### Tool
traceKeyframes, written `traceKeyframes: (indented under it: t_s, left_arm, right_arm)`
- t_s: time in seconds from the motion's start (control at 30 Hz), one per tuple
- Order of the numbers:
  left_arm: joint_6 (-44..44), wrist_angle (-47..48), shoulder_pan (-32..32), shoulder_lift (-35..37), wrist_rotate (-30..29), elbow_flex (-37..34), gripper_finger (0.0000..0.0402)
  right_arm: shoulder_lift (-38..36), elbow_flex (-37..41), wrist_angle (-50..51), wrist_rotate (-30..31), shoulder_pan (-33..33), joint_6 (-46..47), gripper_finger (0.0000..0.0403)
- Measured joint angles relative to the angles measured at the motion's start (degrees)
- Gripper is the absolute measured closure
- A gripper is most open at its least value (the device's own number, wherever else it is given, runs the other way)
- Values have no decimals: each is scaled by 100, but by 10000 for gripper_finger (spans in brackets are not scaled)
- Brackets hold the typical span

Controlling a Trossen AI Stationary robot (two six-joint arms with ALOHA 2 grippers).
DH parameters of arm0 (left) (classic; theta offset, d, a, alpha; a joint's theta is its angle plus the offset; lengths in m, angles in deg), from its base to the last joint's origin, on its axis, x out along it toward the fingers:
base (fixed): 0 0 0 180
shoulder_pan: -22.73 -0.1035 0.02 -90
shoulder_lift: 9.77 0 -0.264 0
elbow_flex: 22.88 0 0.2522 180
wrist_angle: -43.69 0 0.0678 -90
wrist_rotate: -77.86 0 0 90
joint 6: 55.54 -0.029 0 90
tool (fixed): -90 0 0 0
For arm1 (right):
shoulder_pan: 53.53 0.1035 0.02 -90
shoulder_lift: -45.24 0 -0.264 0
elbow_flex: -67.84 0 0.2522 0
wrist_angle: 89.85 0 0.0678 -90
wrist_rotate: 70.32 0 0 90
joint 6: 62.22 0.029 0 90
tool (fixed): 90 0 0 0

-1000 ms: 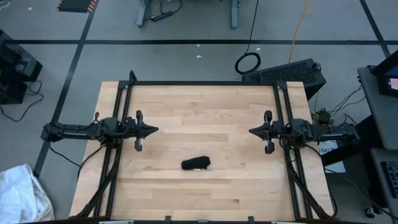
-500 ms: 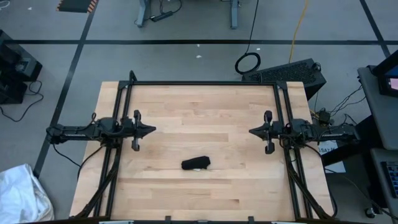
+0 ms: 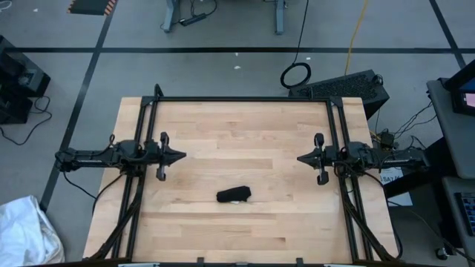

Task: Roll napkin
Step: Return to Home Position

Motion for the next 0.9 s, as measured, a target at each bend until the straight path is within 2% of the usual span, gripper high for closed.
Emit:
traceKeyframes:
  t_s: [0.13,0.9]
  left_arm:
    - [121,36,2,0,171,0,398]
    - [53,52,2,-4,216,-1,395]
  right_arm:
    - [2,0,-2,10,0,67,403]
    - [2,0,-20,11,0,124,403]
